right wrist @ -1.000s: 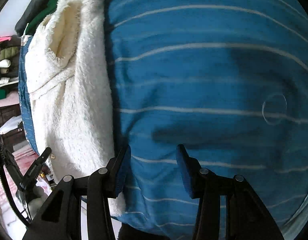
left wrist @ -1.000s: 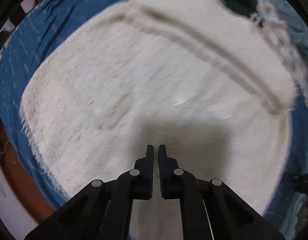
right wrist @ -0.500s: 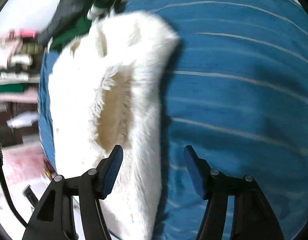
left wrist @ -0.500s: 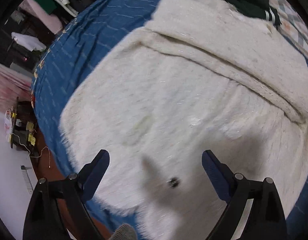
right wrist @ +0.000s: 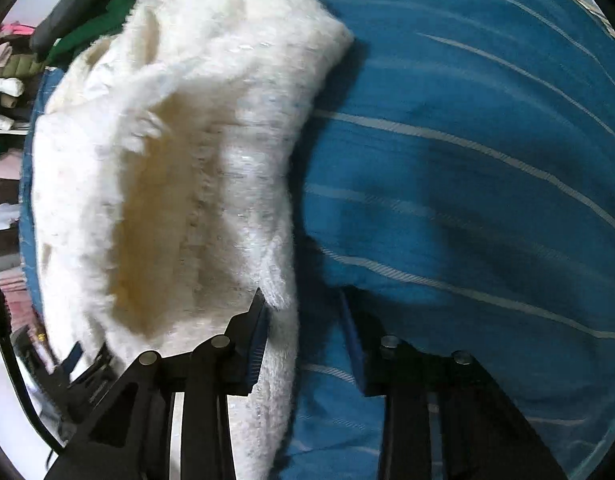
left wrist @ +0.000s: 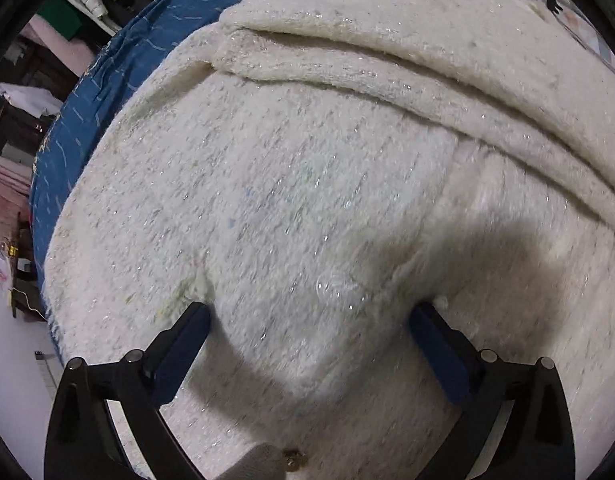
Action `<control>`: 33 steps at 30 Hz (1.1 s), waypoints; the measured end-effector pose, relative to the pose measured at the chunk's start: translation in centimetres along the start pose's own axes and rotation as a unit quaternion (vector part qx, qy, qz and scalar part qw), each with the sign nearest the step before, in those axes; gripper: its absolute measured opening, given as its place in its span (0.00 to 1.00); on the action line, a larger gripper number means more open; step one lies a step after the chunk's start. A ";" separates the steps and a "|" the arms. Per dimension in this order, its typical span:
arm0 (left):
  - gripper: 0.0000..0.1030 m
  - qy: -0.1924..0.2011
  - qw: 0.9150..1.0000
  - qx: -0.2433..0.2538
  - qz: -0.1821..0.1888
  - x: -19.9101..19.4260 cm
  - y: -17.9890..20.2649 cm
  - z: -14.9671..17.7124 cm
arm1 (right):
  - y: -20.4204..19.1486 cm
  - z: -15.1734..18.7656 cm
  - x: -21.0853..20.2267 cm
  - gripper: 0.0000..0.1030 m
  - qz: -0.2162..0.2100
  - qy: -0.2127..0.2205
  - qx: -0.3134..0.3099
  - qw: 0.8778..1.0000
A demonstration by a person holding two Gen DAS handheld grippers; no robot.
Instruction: Fold large clothes
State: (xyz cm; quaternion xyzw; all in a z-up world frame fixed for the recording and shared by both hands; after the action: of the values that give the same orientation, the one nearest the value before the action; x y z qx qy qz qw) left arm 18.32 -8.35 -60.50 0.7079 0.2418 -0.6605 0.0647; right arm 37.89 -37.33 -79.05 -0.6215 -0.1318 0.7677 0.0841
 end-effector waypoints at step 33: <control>1.00 0.026 0.927 0.287 -0.239 -8.2 21.4 18.7 | 9.7 13.9 -6.9 0.78 0.164 0.011 0.057 0.985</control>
State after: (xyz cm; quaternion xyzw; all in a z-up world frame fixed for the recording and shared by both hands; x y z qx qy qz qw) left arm 10.49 -36.83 -59.69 0.6347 0.2053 -0.6786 -0.3075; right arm 26.08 -49.92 -72.93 -0.6373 0.0165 0.7704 -0.0063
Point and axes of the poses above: each gripper's, at about its wrist camera, not at the fingertips, and x roughly the way its jaws point, y to its right, z to its underside, the point moved 2 cm from there along x, roughly the way its jaws point, and after that the axes turned 6 degrees about -y, right-handed, at the moved point
